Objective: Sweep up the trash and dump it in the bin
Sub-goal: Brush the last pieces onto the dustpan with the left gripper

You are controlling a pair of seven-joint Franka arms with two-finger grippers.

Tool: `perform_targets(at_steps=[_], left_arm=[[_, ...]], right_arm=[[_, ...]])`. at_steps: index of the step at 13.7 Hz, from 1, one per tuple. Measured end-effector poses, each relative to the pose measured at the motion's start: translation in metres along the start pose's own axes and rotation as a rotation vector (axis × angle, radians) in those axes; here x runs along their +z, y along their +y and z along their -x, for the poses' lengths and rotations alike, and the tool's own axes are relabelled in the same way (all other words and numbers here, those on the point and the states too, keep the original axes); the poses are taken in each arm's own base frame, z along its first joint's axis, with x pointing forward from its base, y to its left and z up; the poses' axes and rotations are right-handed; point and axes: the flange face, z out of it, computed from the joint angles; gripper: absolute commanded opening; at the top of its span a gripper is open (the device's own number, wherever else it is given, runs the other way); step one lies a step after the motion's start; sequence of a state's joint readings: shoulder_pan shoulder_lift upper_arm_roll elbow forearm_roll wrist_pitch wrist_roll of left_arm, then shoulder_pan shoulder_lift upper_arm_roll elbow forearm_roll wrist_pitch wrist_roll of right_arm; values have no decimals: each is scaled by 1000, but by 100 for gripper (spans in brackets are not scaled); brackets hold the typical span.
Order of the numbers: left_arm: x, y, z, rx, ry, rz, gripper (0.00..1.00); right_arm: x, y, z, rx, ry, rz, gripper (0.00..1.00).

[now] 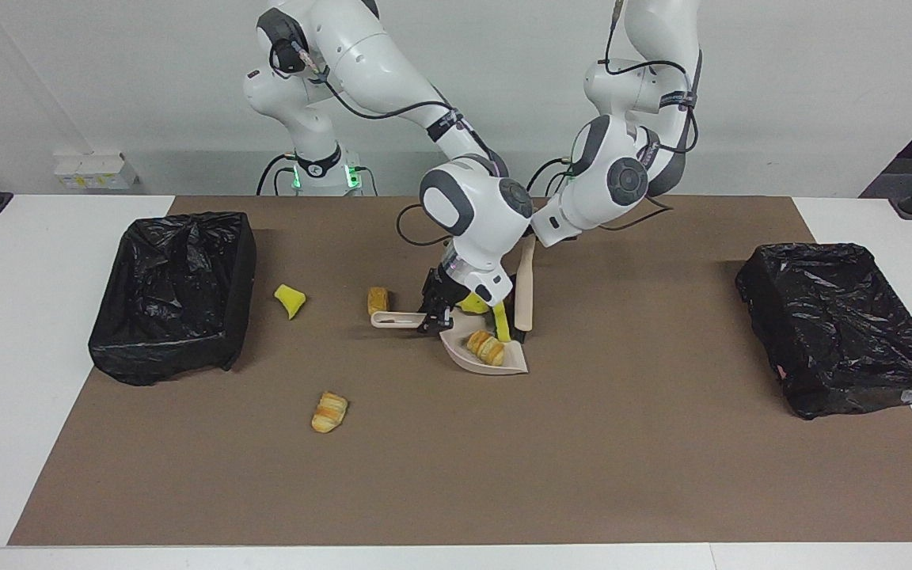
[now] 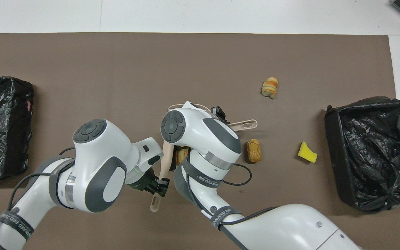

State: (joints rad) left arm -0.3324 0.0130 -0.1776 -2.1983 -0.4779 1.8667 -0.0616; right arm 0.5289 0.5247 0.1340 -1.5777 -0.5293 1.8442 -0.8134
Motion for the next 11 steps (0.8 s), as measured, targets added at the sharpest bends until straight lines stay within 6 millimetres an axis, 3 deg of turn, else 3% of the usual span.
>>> perform_targets(at_steps=[4,11], left_arm=[[-10,-7,0,-24,1,17,0],[-46,-25,4,-194,-27,47,0]], right_arm=[[0,0,0,0,0,0,0],[1,1,1,2,2,1,0]])
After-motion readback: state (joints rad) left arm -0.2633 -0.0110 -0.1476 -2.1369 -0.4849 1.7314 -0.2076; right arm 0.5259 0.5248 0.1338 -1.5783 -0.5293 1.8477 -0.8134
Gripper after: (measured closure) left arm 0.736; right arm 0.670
